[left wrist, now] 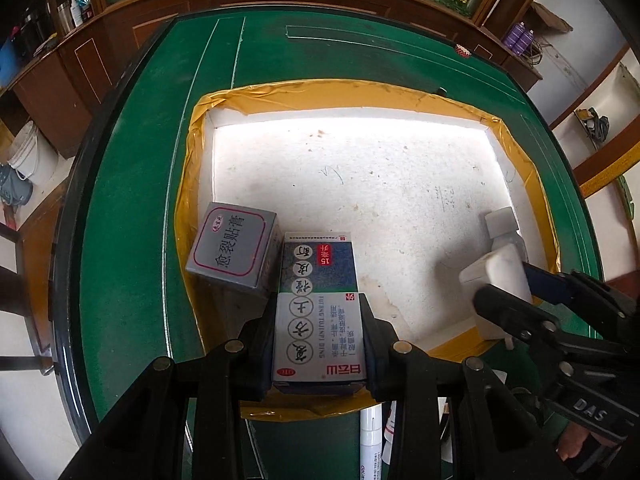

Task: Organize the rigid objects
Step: 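Lower the medicine box and charger into the tray and open both tools, then withdraw both tools from the tray back toward the remaining items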

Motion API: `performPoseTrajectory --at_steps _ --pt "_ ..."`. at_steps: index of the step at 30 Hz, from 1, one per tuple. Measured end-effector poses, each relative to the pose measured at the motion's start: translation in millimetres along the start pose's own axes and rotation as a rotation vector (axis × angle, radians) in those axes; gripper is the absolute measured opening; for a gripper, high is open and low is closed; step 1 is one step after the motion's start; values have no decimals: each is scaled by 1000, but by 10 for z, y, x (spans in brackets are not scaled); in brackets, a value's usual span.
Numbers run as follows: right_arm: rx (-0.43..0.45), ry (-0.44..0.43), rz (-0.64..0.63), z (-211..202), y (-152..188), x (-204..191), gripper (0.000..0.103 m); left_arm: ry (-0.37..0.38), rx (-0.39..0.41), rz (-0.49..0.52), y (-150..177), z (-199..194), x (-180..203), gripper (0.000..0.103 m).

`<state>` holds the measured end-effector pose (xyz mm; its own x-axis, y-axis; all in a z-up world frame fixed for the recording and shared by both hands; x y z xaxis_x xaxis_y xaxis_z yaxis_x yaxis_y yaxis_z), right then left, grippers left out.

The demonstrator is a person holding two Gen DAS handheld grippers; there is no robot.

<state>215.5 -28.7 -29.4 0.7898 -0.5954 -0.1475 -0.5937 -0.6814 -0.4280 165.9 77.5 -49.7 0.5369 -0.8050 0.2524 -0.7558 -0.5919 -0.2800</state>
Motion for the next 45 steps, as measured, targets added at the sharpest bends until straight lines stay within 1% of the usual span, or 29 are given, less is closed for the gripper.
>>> performPoseTrajectory --at_steps 7,11,20,25,28,30,31,32,33,35,36,37,38,40,41,43,45 --pt "-46 24 14 231 12 187 44 -1 -1 1 -3 12 19 35" --pt "-45 51 6 296 -26 242 44 -1 -1 1 -4 9 15 35" --pt "-26 57 21 312 21 226 44 -4 -4 0 -10 15 10 36" --pt "-19 61 25 303 6 259 44 -4 -22 -14 -7 58 -2 36" --pt "-10 60 30 277 -1 256 46 -1 -30 -30 -12 71 -8 36" --pt "0 61 27 240 -8 254 50 -3 -46 -36 -6 97 -2 36" --pt "14 62 28 203 -26 260 55 -8 -51 -38 -2 106 0 37" --pt "25 65 28 171 -51 276 61 -13 -52 -38 4 108 5 39" --pt "36 68 30 139 -69 282 62 -14 -49 -37 8 100 15 42" --pt "72 69 40 27 -112 301 63 -13 -35 -34 10 61 41 60" --pt "90 70 47 -24 -130 307 64 -11 -23 -33 6 31 56 64" --pt "112 71 58 -101 -146 324 68 -8 -12 -34 3 -1 70 71" --pt "126 72 64 -149 -156 328 71 -5 -4 -35 0 -31 84 74" --pt "160 78 76 -275 -168 351 75 -3 6 -37 1 -79 118 76" --pt "169 82 80 -318 -170 359 80 -4 6 -37 4 -93 129 76" --pt "189 91 93 -396 -161 377 84 -7 8 -31 25 -126 158 76" --pt "214 87 107 -479 -136 389 87 -17 19 -26 44 -159 184 76"
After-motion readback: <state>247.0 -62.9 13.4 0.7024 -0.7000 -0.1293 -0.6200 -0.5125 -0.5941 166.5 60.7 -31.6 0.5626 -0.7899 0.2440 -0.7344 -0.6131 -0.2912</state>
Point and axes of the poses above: each gripper's, at about its wrist camera, not at the fingertips, and z roughly the way its jaws point, x to its right, y to its underside, the point moved 6 cm from there along z, roughly the way its jaws point, and after that the axes turned 14 degrees about -z, right-handed, at the moved point
